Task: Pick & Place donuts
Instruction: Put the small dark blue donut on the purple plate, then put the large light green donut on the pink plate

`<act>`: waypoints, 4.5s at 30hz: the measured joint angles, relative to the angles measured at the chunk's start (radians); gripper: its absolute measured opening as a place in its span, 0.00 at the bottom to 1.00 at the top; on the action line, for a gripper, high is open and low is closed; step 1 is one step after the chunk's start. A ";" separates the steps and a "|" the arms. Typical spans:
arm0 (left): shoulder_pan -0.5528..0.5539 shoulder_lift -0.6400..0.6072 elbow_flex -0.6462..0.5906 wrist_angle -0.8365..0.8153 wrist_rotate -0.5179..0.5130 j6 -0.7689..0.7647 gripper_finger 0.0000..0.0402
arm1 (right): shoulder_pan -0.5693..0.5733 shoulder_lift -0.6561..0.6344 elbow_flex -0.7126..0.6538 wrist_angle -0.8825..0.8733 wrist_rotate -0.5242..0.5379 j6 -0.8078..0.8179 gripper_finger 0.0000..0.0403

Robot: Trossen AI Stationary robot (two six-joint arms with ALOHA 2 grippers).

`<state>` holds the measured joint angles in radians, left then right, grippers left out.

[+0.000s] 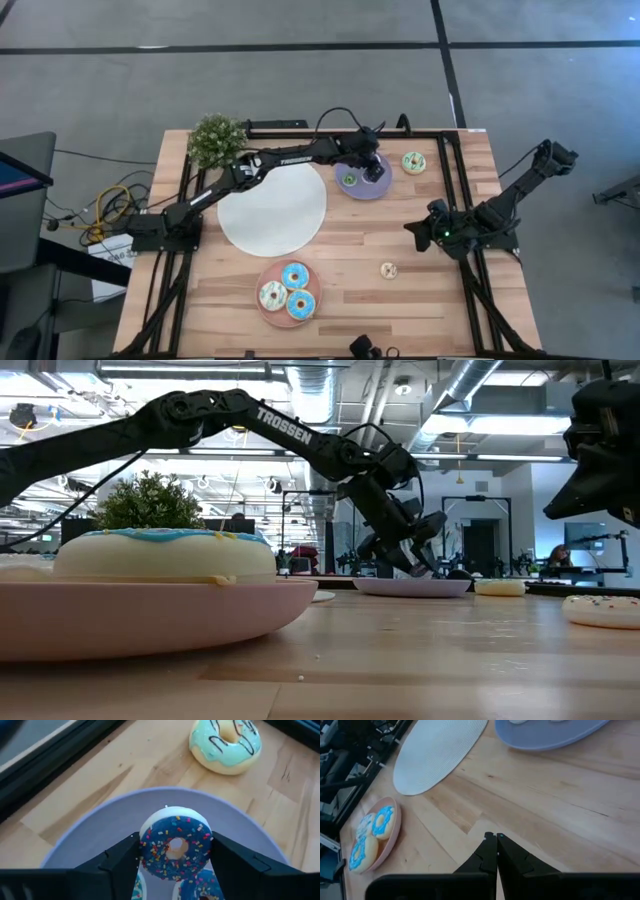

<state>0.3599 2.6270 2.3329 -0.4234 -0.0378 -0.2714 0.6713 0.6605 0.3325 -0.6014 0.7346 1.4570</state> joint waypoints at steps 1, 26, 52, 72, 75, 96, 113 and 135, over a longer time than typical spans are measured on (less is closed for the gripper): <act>0.000 0.000 0.000 -0.006 0.000 0.001 0.56 | 0.000 0.000 0.000 0.000 0.000 0.000 0.00; -0.020 -0.135 0.022 -0.101 0.106 -0.003 0.63 | 0.003 0.000 0.001 0.012 -0.035 0.002 0.00; -0.594 -0.271 -0.030 -0.357 -0.083 -0.047 0.00 | 0.068 0.000 0.001 0.030 -0.263 -0.095 0.00; -0.651 -0.975 -1.307 0.480 -0.031 -0.117 0.00 | -0.034 0.000 0.001 0.172 -0.149 -0.095 0.00; -0.644 -1.107 -1.490 0.594 -0.016 -0.003 0.00 | -0.062 0.000 0.001 0.176 -0.149 -0.095 0.00; -0.544 -1.654 -2.013 0.743 -0.046 0.219 0.00 | -0.528 0.006 0.038 0.246 0.038 -0.337 0.15; -0.502 -1.891 -2.044 0.744 -0.265 0.270 0.00 | -1.443 0.298 0.404 -0.066 -0.528 -0.910 0.57; -0.502 -1.890 -2.044 0.743 -0.291 0.143 0.00 | -1.690 0.857 0.570 -0.173 -0.653 -0.929 0.51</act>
<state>-0.1421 0.7372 0.2890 0.3195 -0.3289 -0.1280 -1.0191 1.5172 0.9020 -0.7743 0.0820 0.5277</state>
